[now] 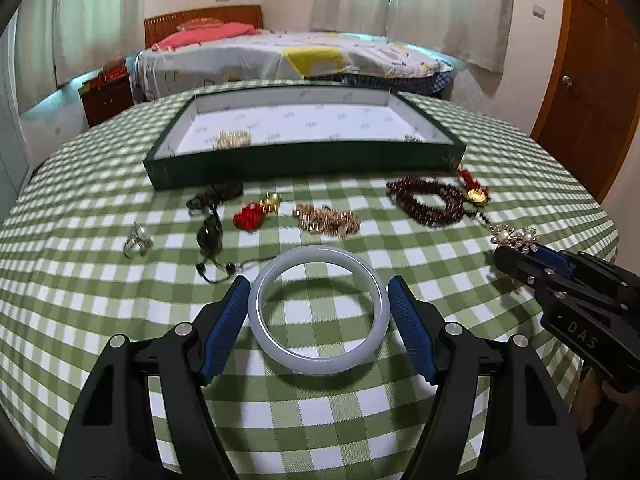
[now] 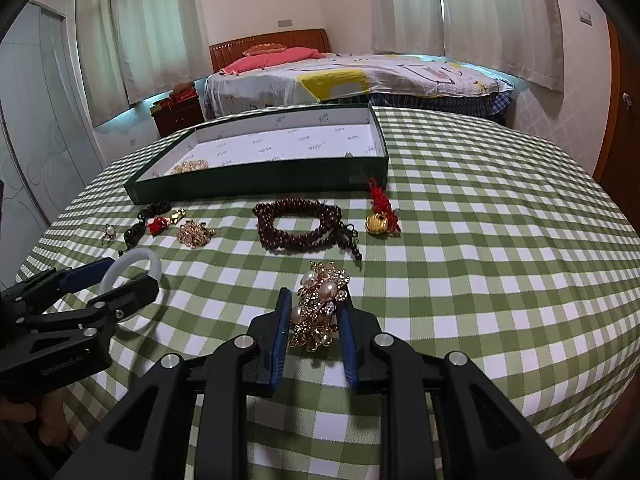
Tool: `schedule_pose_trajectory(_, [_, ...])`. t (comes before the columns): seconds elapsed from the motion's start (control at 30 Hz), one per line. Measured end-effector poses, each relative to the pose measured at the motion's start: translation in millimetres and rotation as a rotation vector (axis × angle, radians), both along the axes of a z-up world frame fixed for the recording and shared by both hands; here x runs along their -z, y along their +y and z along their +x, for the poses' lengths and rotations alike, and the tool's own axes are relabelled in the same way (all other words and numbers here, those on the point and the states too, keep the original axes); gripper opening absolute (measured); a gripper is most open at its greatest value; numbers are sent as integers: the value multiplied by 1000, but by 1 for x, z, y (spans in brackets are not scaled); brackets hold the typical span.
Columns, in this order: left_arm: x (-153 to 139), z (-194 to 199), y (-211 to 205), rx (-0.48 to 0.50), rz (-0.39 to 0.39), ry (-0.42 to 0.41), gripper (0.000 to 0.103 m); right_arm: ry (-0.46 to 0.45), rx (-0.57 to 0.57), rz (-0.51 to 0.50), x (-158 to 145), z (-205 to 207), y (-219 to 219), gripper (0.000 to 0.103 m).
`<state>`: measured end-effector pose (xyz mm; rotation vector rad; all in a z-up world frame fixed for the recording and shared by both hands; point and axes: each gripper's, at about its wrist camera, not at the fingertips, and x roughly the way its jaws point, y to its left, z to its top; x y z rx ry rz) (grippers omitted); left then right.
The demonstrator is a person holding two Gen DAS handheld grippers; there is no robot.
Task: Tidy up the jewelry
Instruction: 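Place the jade bangle in the box with the left tool while the right tool places the brooch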
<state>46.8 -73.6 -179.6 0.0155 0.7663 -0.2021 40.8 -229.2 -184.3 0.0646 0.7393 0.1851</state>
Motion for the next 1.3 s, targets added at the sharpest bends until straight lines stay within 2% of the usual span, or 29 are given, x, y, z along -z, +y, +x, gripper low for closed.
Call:
schedule_pose_trajectory(0.17, [-16,0,0,12,-1,-48,69,-26,-7,1,-13,4,3,24])
schedule_pose_trajectory(0.4, [-42,21,2,9,-12,-103,69,-68,-8,26,-35,25,4,24])
schedule_pose_trajectory(0.6, [-58,64,6,-10,-47,-116,69,-111,-14,34,-54,57,8,24])
schedule_pose_trajectory(0.87, [-69,121,1,-23,-49,-153,69,-158,-41,29,-75,111,21,24])
schedule_pose_trajectory(1.0, [-60,146,-1,-28,-51,-124,69,-145,-58,12,-70,137,27,24])
schedule_pose_trajectory(1.1, [-40,165,2,-40,-67,-53,69,-98,-72,4,-55,151,30,24])
schedule_pose_trajectory(1.3, [-10,181,2,-43,-51,32,69,10,-97,-3,-22,173,36,24])
